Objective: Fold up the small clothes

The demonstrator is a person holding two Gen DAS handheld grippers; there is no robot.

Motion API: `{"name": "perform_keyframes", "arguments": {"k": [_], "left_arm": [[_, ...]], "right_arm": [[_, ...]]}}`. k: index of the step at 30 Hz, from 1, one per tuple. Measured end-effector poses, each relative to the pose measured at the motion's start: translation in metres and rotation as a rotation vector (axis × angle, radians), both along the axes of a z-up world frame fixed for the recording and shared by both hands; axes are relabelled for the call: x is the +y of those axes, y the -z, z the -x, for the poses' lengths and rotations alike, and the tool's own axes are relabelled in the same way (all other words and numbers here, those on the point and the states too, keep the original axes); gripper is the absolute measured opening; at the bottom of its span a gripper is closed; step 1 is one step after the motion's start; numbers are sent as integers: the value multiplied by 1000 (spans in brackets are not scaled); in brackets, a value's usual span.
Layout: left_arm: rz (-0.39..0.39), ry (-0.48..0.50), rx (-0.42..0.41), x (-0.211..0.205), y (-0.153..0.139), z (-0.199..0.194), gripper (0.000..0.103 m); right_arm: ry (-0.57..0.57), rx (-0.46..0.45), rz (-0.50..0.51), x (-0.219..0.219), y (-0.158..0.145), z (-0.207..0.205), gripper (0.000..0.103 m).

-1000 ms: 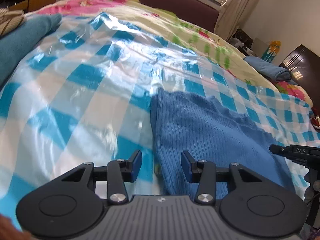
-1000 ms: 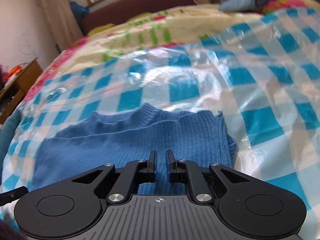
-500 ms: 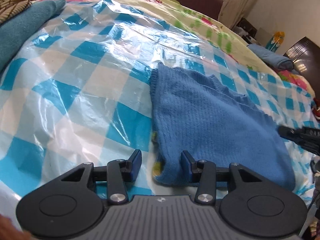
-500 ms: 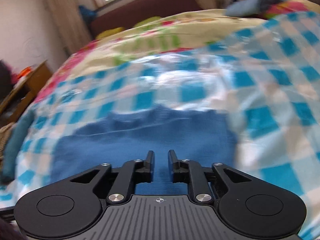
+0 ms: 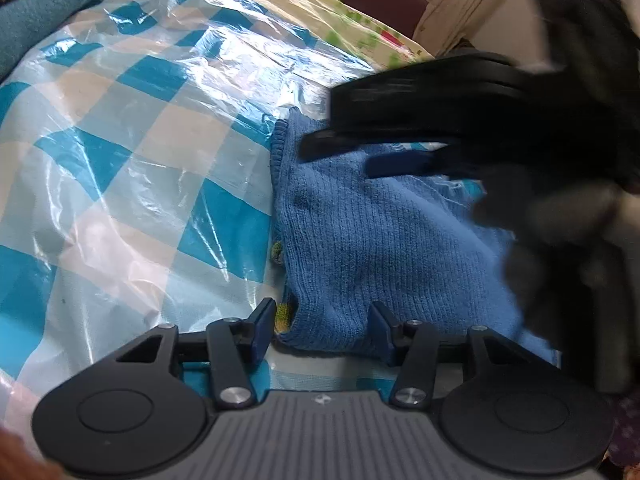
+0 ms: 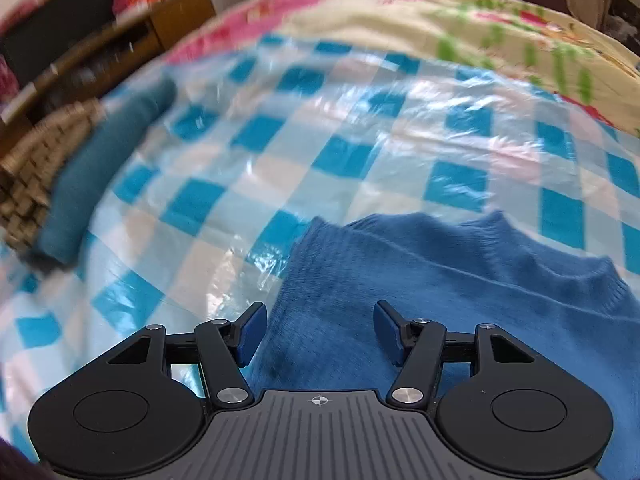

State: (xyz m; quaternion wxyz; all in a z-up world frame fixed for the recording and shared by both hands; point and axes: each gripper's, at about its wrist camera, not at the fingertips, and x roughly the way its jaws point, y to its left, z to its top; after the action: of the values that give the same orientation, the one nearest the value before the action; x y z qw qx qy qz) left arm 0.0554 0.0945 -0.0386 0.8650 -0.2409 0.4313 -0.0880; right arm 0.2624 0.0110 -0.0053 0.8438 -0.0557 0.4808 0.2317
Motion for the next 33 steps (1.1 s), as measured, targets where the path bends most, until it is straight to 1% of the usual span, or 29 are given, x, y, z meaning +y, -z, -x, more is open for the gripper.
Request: {"name": "perform_keyframes", "arguments": {"k": [2,6,7,8,10,12,14,16,18,19,22,24,25,27,28,30,31,32,33], "left_arm": [[23,4,4,3,2,-1,54],[61,10,9,9,4,-2,54],[69,10,8,11,4,-2,54],[78,10,6,12,4,-2,54],[87,9,5,14,4,-2,55],[87,9,3,14,3,-1,55],[79,6,-12,14,0,0,55],[71,-3,-47,14,-5,4,58],[71,-7,-96,13,-11,11,64],[52,-10,-116,11,-13,13,68],[-65,-26,-148,-1,-19,18,70],[-111,-32,-148,-7,-20,19,74],[-130,-27,-134,-11,-17,17,77],[-163,-9,-83,-17,-10,11,77],[-171,-6,-73,-20,-7,8,77],[-181,-13,-78,-22,-7,4,76],[-182,-18,-76,-23,-7,0,72],[-177,-20,-68,-24,-6,-3,60],[-171,-18,-54,-24,-5,-8,52]], "right_arm": [[-9,18,37,16,9,-7,59],[-21,4,150,38,26,-12,63],[-24,-2,172,40,30,-12,63],[-26,-16,190,42,33,-12,60],[-23,-32,202,39,35,-10,50],[-16,-48,206,32,32,-9,26],[-1,-39,174,22,25,-11,17],[23,-16,114,9,18,-14,14],[37,-17,70,-1,11,-13,12],[40,-18,48,-6,8,-12,12],[43,-26,-2,-19,1,-10,11],[55,-23,-45,-30,-2,-10,11],[63,-17,-67,-35,-3,-11,11],[75,-11,-103,-44,-3,-13,11],[77,-7,-120,-47,-2,-13,11],[78,0,-154,-53,-2,-13,11],[79,3,-171,-57,-2,-13,11],[79,8,-189,-60,-3,-13,11],[80,11,-210,-65,-4,-13,11]]}}
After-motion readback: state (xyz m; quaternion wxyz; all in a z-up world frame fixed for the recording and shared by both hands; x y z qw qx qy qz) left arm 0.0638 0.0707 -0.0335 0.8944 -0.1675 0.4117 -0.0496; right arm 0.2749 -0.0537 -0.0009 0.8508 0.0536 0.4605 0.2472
